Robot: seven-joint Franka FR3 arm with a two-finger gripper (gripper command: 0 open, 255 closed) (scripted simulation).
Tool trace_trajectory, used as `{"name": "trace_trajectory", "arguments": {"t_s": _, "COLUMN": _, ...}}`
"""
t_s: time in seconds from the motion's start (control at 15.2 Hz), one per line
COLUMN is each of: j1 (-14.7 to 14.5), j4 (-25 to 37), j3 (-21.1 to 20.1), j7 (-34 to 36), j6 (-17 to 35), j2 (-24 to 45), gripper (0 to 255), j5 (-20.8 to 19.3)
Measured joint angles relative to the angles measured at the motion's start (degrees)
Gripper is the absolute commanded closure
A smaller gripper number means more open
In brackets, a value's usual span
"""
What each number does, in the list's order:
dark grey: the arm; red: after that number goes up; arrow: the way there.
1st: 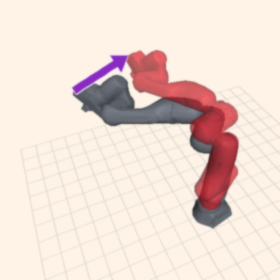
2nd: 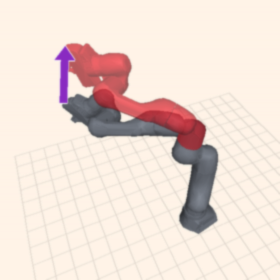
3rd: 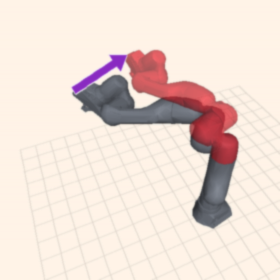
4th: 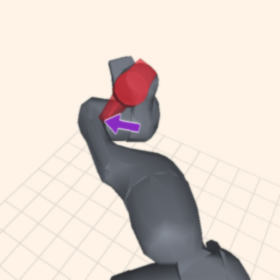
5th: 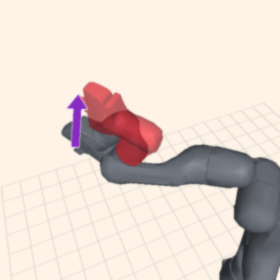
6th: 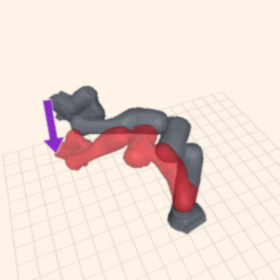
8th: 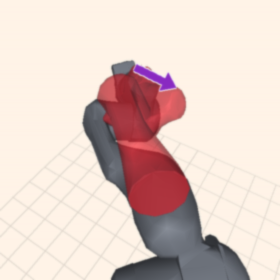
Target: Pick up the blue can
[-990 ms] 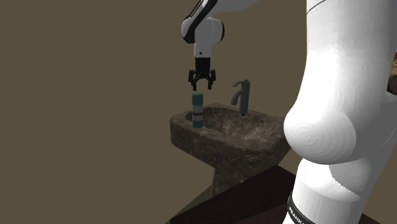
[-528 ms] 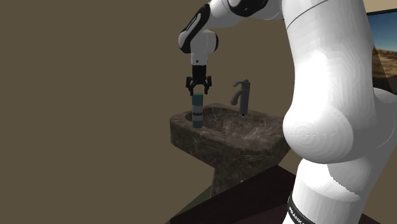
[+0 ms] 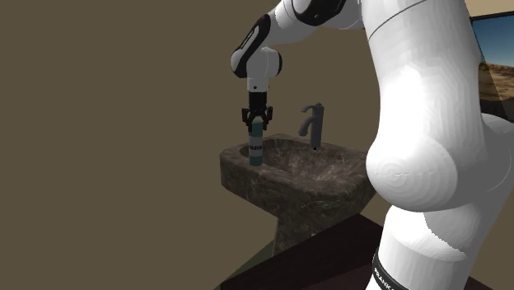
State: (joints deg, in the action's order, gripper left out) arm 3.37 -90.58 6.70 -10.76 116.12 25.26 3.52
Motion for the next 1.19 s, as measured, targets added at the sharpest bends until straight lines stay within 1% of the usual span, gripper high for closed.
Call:
{"name": "trace_trajectory", "arguments": {"t_s": 0.53, "j1": 0.00, "j4": 0.08, "j3": -0.02, "j7": -0.02, "j6": 0.03, "j2": 0.05, "gripper": 255, "j5": 0.03}}
{"name": "trace_trajectory", "arguments": {"t_s": 1.19, "j1": -0.02, "j4": 4.57, "j3": 0.12, "j7": 0.28, "j6": -6.18, "j2": -1.55, "gripper": 255, "j5": -0.29}}
